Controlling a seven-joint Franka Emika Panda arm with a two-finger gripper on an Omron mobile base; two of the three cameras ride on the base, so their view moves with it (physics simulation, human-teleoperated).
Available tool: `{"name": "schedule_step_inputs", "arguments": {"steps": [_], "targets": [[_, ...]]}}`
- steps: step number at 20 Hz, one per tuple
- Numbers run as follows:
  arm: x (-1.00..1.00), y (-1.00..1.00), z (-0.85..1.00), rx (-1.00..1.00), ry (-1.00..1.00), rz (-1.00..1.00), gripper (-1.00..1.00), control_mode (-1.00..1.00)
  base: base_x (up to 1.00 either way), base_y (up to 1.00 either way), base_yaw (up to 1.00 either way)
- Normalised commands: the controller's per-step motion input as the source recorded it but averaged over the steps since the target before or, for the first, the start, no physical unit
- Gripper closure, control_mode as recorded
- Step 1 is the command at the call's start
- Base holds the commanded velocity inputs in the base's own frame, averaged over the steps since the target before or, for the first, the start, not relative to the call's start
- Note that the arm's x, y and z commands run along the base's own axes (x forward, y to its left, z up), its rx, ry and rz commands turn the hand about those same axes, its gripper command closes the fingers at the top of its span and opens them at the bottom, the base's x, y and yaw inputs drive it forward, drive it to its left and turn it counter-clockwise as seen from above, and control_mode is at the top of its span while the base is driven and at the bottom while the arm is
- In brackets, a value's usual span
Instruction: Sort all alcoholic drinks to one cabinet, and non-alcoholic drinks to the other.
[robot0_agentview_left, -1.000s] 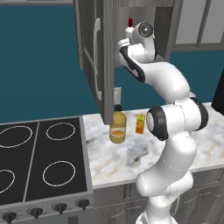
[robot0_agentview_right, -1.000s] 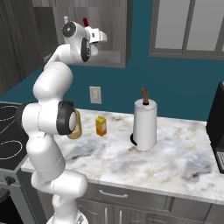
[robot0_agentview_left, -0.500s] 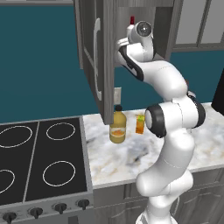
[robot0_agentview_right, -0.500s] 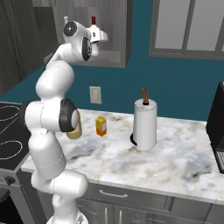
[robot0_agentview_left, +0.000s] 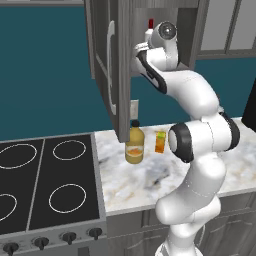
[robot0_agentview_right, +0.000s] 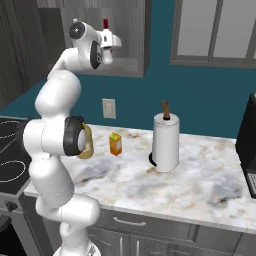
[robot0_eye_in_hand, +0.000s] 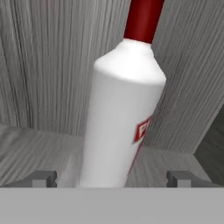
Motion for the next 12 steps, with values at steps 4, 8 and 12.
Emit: {"name": "schedule_step_inputs", "arguments": {"steps": [4, 8, 12], "targets": [[-0.99, 0.13, 0.0, 0.12, 0.0, 0.0, -1.0, -1.0, 0.0, 0.0, 0.0], [-1.0, 0.09, -0.19, 0.12, 0.0, 0.0, -1.0, -1.0, 0.0, 0.0, 0.0], [-1.0, 0.02, -0.39, 0.1, 0.03, 0.01, -1.0, -1.0, 0.0, 0.0, 0.0]]}}
